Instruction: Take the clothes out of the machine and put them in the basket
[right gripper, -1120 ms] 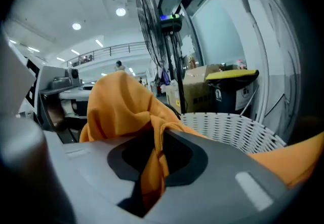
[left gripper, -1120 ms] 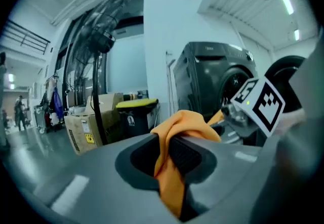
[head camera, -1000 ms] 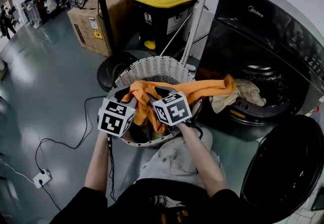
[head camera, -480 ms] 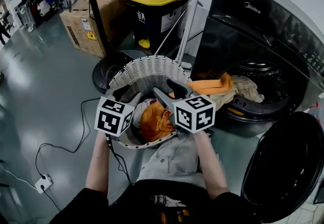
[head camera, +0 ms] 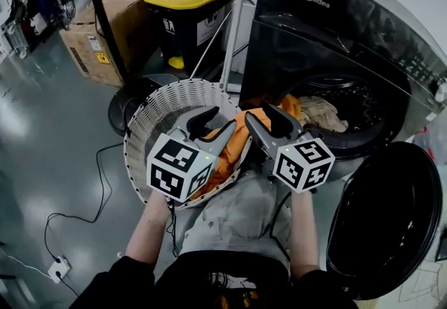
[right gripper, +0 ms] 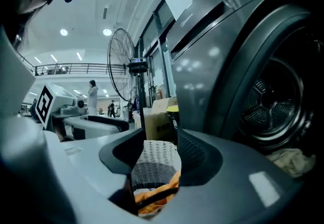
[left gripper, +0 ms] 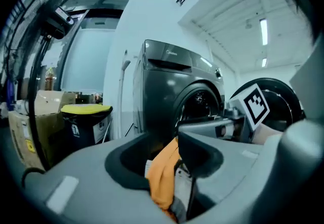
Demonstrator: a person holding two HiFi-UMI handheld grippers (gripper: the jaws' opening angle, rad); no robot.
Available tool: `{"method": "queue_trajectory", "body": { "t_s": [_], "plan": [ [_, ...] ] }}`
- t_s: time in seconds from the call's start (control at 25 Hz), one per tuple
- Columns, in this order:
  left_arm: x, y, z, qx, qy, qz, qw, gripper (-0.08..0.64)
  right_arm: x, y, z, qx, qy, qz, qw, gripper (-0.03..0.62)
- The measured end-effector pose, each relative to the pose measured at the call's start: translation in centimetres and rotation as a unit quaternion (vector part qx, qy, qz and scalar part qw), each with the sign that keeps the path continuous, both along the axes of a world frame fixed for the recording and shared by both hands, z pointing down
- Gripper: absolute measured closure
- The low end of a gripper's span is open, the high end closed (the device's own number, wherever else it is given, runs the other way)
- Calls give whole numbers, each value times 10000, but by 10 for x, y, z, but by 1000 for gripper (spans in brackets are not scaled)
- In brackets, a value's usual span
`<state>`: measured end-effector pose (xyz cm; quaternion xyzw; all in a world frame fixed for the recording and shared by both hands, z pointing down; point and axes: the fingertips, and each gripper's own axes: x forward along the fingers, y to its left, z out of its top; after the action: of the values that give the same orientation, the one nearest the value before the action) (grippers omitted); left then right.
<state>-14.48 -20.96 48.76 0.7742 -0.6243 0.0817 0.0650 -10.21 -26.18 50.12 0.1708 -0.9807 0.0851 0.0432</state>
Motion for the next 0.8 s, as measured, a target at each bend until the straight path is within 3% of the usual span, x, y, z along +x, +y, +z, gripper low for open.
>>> {"method": "queue_trajectory", "body": {
  "t_s": [0.2,0.4,0.6,0.8],
  "plan": [
    [49,-21,-18,322,454,593,9967,387,54,-38,6,48,-30,678,9977,385],
    [93,-37,-17,324,502,1030,9929,387,110,-94,27,-91,104,1465,9891,385],
    [135,-47,-17,284,614,1475,9867,387,150,-163,62,-165,509,2006,9782,373],
    [170,-58,-11,227,642,1708,9830,387,162,-222,98,-146,1244,2233,9667,329]
  ]
}}
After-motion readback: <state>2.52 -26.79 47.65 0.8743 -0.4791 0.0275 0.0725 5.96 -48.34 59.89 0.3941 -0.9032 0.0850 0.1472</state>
